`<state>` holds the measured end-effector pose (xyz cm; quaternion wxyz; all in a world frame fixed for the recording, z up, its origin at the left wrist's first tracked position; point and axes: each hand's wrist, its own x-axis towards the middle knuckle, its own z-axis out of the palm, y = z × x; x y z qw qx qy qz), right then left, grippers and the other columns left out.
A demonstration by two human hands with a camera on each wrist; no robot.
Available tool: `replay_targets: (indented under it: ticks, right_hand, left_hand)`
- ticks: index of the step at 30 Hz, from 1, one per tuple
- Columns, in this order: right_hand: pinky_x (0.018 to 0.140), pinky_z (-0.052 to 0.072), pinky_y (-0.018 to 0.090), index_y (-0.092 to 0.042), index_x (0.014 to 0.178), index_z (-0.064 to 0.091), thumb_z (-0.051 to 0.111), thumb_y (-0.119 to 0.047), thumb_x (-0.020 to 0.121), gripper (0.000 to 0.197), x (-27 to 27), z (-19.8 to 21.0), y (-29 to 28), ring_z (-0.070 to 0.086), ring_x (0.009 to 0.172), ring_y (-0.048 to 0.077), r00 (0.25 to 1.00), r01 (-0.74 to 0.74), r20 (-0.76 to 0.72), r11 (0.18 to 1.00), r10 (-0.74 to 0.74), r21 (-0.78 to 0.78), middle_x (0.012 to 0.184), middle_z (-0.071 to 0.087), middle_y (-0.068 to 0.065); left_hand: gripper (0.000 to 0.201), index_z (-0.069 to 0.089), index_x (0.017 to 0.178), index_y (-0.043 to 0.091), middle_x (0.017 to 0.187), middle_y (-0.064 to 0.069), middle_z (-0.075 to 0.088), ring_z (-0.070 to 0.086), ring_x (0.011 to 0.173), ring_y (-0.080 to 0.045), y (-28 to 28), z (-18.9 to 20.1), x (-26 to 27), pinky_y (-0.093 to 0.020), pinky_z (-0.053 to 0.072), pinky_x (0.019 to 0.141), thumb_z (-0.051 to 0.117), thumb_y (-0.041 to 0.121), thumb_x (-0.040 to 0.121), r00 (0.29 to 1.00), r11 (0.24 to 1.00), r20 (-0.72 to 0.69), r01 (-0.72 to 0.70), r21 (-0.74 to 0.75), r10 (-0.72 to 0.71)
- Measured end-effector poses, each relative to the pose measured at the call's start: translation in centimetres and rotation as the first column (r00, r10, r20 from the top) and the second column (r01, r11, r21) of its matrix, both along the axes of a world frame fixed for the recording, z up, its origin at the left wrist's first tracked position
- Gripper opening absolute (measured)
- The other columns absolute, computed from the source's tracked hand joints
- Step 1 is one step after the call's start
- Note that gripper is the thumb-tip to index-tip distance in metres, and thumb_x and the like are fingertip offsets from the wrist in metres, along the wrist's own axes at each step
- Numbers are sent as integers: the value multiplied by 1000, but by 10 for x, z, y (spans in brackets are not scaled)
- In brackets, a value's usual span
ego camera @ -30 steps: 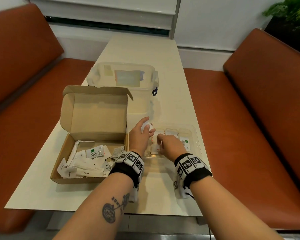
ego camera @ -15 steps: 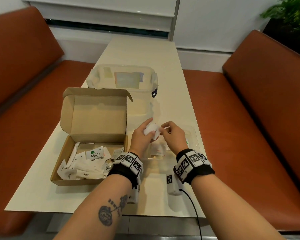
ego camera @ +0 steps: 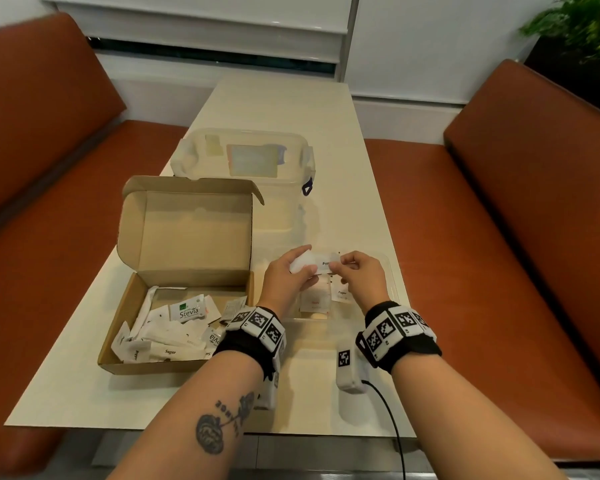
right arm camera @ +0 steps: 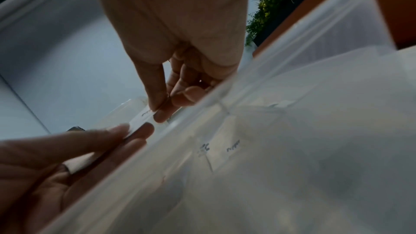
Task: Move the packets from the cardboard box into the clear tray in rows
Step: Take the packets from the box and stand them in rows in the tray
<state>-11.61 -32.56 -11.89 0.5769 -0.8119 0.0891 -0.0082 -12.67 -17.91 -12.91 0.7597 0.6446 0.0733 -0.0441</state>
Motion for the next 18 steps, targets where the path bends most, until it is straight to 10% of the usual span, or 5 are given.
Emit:
replay_targets:
  ticks: [5, 18]
  right_hand:
    - [63, 43, 18, -18, 105, 65, 73, -15, 79, 28, 3, 8, -2, 57, 75, 11, 992, -122, 8, 990, 123, -72, 81, 60, -1]
    - [54, 34, 20, -21, 71, 65, 73, -22, 78, 11, -1, -9, -30, 53, 71, 13, 970, -243, -145, 773, 195, -586, 75, 59, -5]
  left_hand:
    - [36, 64, 116, 14, 124, -11, 53, 67, 84, -17, -2, -1, 0, -19, 57, 70, 60, -7, 87, 999, 999, 10, 33, 29, -33]
    - [40, 65, 121, 17, 111, -6, 65, 62, 106, -23, -1, -1, 1, -39, 53, 94, 69, 9, 82, 995, 983, 28, -96, 153, 93]
